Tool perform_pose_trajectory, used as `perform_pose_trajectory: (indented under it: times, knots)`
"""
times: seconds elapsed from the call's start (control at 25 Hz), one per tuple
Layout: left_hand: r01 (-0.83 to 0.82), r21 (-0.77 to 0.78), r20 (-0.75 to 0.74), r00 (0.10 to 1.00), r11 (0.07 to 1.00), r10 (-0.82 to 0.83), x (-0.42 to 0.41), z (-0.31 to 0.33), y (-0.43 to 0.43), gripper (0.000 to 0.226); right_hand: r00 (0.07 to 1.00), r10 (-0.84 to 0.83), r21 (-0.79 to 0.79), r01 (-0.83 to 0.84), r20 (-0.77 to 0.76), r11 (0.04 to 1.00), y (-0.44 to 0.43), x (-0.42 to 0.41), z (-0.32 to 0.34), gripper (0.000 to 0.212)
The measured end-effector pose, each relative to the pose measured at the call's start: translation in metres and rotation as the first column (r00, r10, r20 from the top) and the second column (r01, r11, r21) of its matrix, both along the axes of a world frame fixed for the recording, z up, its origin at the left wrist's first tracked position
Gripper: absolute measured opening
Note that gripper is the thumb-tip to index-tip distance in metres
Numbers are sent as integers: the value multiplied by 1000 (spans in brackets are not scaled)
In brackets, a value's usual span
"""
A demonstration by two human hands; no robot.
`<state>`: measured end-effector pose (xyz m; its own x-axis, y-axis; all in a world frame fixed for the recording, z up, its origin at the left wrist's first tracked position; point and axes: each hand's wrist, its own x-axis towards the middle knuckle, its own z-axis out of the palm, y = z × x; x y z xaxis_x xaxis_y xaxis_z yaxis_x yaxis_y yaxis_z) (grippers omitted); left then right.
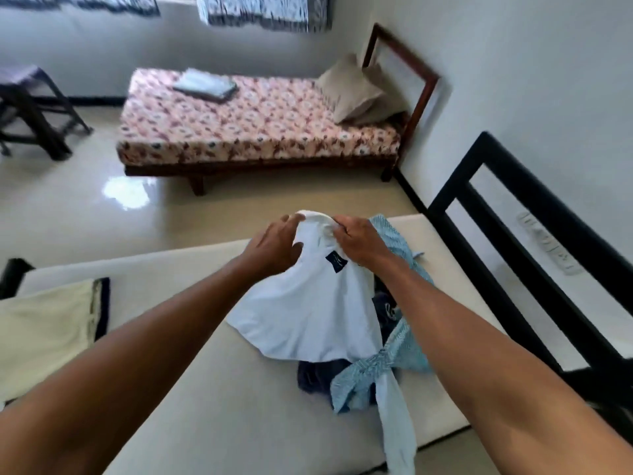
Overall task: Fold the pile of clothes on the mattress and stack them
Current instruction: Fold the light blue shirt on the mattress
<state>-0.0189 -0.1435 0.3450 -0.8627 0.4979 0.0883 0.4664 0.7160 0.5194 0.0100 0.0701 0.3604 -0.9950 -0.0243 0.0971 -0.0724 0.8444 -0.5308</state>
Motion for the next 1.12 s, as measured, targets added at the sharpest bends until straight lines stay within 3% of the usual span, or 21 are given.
perform_pose_trajectory:
  times: [0.16, 0.28, 0.36, 0.48, 0.6, 0.72, 0.84, 1.0, 1.12]
  knots:
    - [51, 120, -264, 964, 992, -17, -12, 86, -31, 65, 967, 99, 26, -96, -234, 995, -50, 2, 100, 19]
    - [23, 176, -440, 896, 984, 58, -12, 149, -48, 40, 918, 137, 84, -114, -371, 990, -59, 4, 164, 18]
    - [-6, 194, -435, 896, 981, 91, -4, 179, -59, 33, 904, 125, 42, -118, -408, 992, -58, 6, 182, 16]
    - [-24, 128, -428, 900, 991, 77, 22, 190, -64, 22, 907, 120, -61, -158, -404, 986, -55, 14, 177, 13]
    - [-135, 109, -532, 829, 985, 172, 40, 196, -66, 16, 898, 176, -149, -254, -403, 956, -55, 25, 151, 15]
    - [-175, 76, -628, 756, 982, 183, 51, 220, -61, 21, 905, 311, -104, -353, -290, 930, -50, 39, 118, 25]
    - [-273, 92, -685, 680, 958, 260, 65, 239, -67, 16, 923, 343, -81, -361, -177, 929, -37, 45, 93, 26]
    - [-451, 65, -680, 633, 890, 371, 97, 223, -112, 15, 861, 107, -90, -174, -496, 981, -19, 26, 127, 24]
    - [-499, 84, -646, 632, 863, 428, 125, 209, -137, 16, 779, 133, -88, -235, -613, 968, -27, 11, 172, 19]
